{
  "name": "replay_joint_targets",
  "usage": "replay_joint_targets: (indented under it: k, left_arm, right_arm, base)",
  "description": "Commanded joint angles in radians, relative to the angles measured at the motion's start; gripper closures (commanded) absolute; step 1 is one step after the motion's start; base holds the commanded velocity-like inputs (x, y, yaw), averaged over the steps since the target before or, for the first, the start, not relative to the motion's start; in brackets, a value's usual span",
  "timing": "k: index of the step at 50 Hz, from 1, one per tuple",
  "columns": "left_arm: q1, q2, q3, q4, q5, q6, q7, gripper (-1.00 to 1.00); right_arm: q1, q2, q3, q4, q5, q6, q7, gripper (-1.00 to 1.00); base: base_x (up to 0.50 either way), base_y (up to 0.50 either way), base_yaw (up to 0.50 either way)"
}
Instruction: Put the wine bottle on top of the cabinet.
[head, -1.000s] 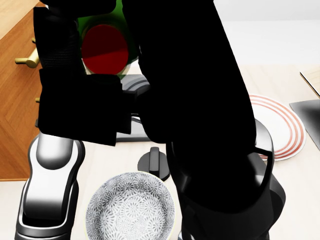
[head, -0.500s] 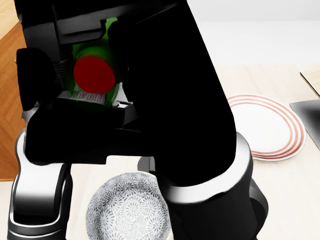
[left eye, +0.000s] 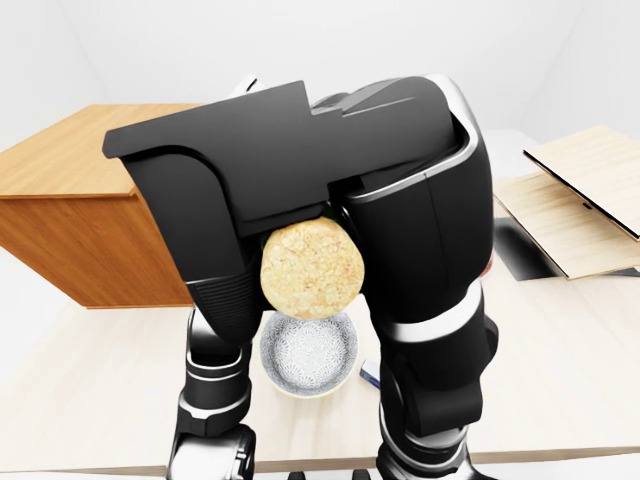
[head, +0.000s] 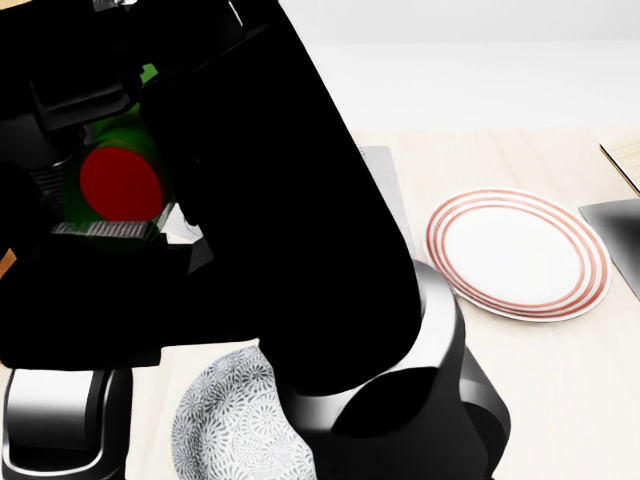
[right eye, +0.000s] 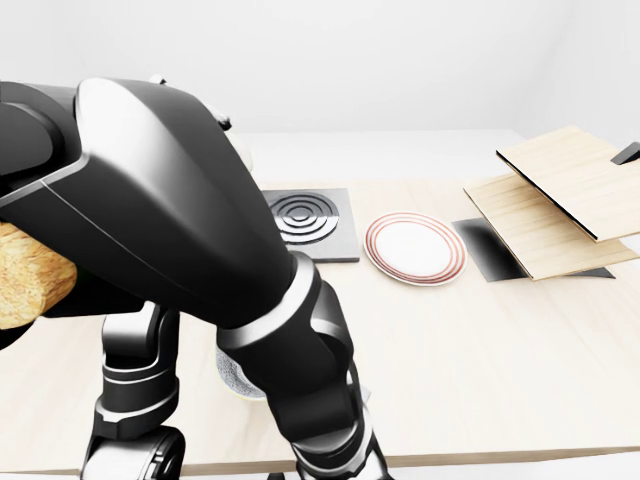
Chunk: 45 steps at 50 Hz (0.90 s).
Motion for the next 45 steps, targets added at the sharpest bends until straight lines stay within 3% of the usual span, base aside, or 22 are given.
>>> replay_joint_targets:
  k: [1,15,16,17,19,21,29,38,41,45]
  left_arm:
    - [0.027,-0.012,-0.045,-0.052,-0.079,0.000,-0.075,0.91]
    - [0.038,-0.024,-0.056,-0.066,-0.055,0.000,-0.084,0.89]
    - [0.040,-0.024,-0.054,-0.066,-0.055,0.000,-0.085,0.90]
    - [0.043,-0.023,-0.055,-0.064,-0.055,0.000,-0.087,0.89]
    - [0.048,-0.024,-0.055,-0.063,-0.055,0.000,-0.089,0.90]
    - [0.049,-0.024,-0.054,-0.065,-0.055,0.000,-0.090,0.89]
    - [0.027,-0.009,-0.027,-0.027,-0.081,0.000,-0.087,0.89]
    - [-0.034,0.027,0.009,-0.030,-0.136,0.000,-0.062,0.89]
    - [-0.061,0.044,0.026,-0.035,-0.160,0.000,-0.052,0.89]
    - [-0.090,0.066,0.047,-0.035,-0.201,0.000,-0.034,0.89]
  right_arm:
    - [-0.013,-0.015,-0.069,-0.010,0.003,0.000,-0.030,1.00]
    - [-0.013,-0.023,-0.067,-0.036,0.012,0.000,-0.039,1.00]
    - [-0.010,-0.025,-0.068,-0.036,0.013,0.000,-0.039,0.65]
    - [-0.007,-0.024,-0.068,-0.036,0.015,0.000,-0.041,0.10]
    - [0.001,-0.026,-0.066,-0.035,0.018,0.000,-0.044,-0.28]
    - [0.003,-0.026,-0.061,-0.043,0.016,0.000,-0.046,-1.00]
    - [0.040,-0.050,-0.014,-0.168,-0.050,0.000,-0.005,-1.00]
    - [0.217,-0.120,0.041,-0.371,-0.124,0.000,0.029,-1.00]
    - [0.316,-0.090,0.014,-0.395,-0.173,0.000,0.084,-1.00]
    - [0.492,0.016,-0.011,-0.395,-0.282,0.000,0.208,-1.00]
  base:
    - [0.00,0.00,0.00]
    - [0.00,0.00,0.00]
    - [0.00,0.00,0.01]
    - [0.00,0.00,0.00]
    - [0.00,0.00,0.00]
    - [0.00,0.00,0.00]
    - [0.00,0.00,0.00]
    - [0.00,0.00,0.00]
    - [0.00,0.00,0.00]
    - [0.00,0.00,0.00]
